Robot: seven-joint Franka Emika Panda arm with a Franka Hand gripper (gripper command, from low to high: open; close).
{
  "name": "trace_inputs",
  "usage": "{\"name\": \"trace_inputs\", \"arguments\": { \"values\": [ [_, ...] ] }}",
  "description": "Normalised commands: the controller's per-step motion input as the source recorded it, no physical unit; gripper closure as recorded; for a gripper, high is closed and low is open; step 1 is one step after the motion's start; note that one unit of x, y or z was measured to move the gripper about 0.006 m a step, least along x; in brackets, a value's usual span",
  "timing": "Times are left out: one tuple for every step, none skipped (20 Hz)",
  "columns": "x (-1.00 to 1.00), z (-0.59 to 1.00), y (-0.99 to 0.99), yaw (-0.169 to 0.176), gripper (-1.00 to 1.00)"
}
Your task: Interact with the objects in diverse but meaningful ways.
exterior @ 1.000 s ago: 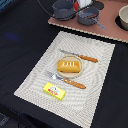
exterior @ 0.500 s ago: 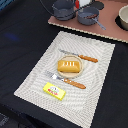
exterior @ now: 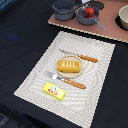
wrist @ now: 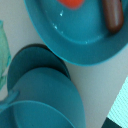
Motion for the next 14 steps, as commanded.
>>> {"name": "trace_inputs", "arguments": {
  "values": [
    [0.45, 0.49, 0.46, -0.079, -1.00],
    [0.42, 0.54, 0.37, -0.093, -1.00],
    [0.39, 0.58, 0.30, -0.097, -1.00],
    [0.42, 0.59, 0.25, -0.115, -1.00],
    [0.45, 0.59, 0.22, -0.144, -1.00],
    [0.39, 0.56, 0.10, -0.203, -1.00],
    [0.29, 0.48, 0.00, -0.269, -1.00],
    [0.24, 0.42, 0.00, -0.300, -1.00],
    [0.25, 0.41, 0.00, -0.295, -1.00],
    [0.27, 0.38, 0.00, -0.284, -1.00],
    [0.32, 0.32, -0.01, -0.258, -1.00],
    [0.28, 0.28, 0.00, -0.211, -1.00],
    [0.22, 0.21, -0.02, -0.160, -1.00],
    [0.21, 0.11, -0.07, -0.122, -1.00]
  ]
}}
